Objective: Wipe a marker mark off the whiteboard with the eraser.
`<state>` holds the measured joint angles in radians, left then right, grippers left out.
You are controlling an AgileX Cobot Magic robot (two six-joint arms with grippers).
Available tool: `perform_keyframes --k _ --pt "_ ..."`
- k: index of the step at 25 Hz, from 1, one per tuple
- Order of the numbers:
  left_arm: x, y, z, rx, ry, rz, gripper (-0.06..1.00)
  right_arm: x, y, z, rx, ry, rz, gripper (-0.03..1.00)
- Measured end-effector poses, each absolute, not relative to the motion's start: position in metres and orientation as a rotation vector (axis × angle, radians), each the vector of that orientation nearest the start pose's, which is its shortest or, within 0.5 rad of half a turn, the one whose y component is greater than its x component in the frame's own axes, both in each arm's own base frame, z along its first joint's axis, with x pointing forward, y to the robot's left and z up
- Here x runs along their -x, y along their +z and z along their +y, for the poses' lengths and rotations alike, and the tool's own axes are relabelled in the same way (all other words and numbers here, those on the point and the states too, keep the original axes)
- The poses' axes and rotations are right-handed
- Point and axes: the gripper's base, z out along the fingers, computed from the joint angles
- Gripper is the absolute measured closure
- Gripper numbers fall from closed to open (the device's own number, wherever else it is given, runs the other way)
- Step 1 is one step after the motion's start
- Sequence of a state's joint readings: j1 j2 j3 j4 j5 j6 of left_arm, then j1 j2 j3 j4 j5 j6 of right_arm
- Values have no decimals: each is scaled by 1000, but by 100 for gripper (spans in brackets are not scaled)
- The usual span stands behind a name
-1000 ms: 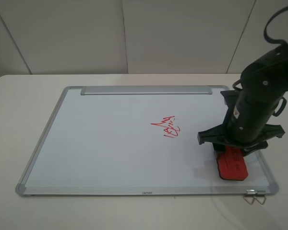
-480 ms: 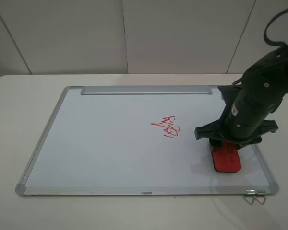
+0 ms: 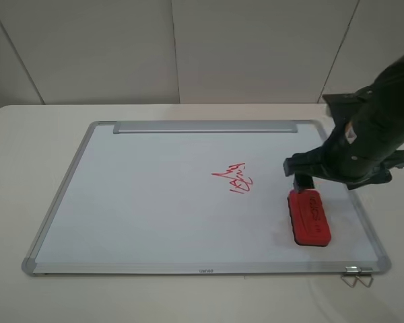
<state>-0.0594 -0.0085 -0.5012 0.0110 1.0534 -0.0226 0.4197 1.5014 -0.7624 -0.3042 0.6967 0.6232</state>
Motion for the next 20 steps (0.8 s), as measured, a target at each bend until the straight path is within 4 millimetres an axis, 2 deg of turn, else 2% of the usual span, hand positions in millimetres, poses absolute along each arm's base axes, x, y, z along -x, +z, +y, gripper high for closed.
perform_keyframes --k 5,8,12,17,20 --pt "6 278 1 -37 -38 2027 17 -212 240 50 -100 -101 2766 24" --pt "6 278 1 -37 -38 2027 17 -183 275 34 -148 -65 2667 23" --pt "6 278 1 -37 -38 2027 17 -131 314 18 -188 8 2497 21" --pt "6 278 1 -37 -38 2027 17 -62 333 -3 -167 27 2365 21" --pt "6 278 1 -37 -38 2027 17 -33 336 -9 -106 57 2284 21"
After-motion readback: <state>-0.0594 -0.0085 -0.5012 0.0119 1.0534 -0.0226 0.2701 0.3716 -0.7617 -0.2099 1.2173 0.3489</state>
